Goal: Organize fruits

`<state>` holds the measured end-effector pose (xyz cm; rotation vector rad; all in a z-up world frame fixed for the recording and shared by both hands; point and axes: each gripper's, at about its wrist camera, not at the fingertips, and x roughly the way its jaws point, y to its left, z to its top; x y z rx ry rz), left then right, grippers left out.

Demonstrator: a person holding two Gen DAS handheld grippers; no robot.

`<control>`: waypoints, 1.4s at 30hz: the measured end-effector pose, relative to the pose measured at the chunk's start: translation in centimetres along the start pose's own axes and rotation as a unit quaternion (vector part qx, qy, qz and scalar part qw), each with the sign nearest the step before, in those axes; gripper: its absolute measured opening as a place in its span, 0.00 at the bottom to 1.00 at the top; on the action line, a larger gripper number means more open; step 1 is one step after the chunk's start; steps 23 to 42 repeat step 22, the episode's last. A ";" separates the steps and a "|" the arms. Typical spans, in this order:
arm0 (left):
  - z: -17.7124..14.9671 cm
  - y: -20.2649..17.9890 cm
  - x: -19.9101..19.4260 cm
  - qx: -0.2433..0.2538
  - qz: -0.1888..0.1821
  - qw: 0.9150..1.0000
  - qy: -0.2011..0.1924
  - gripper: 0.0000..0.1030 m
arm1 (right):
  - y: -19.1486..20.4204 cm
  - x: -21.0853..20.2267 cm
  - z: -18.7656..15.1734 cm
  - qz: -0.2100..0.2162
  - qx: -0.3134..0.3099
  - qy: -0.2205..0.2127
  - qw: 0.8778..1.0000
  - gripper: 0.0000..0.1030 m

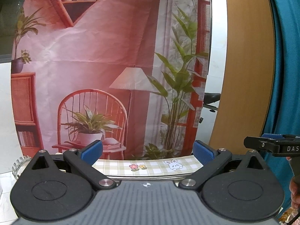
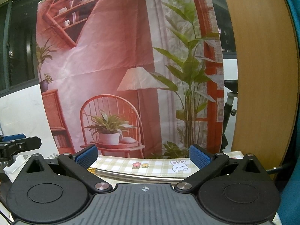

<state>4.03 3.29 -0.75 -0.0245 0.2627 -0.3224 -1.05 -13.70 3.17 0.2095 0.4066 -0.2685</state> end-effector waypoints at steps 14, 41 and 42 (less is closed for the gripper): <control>0.0 0.1 0.3 -0.002 0.005 1.000 0.008 1.00 | -0.2 0.0 0.0 -0.003 0.000 0.001 1.000 1.00; -0.2 0.3 0.4 -0.006 0.004 1.000 0.008 1.00 | -0.5 0.2 -0.3 -0.004 0.001 0.004 1.000 1.00; -0.2 0.3 0.4 -0.006 0.004 1.000 0.008 1.00 | -0.5 0.2 -0.3 -0.004 0.001 0.004 1.000 1.00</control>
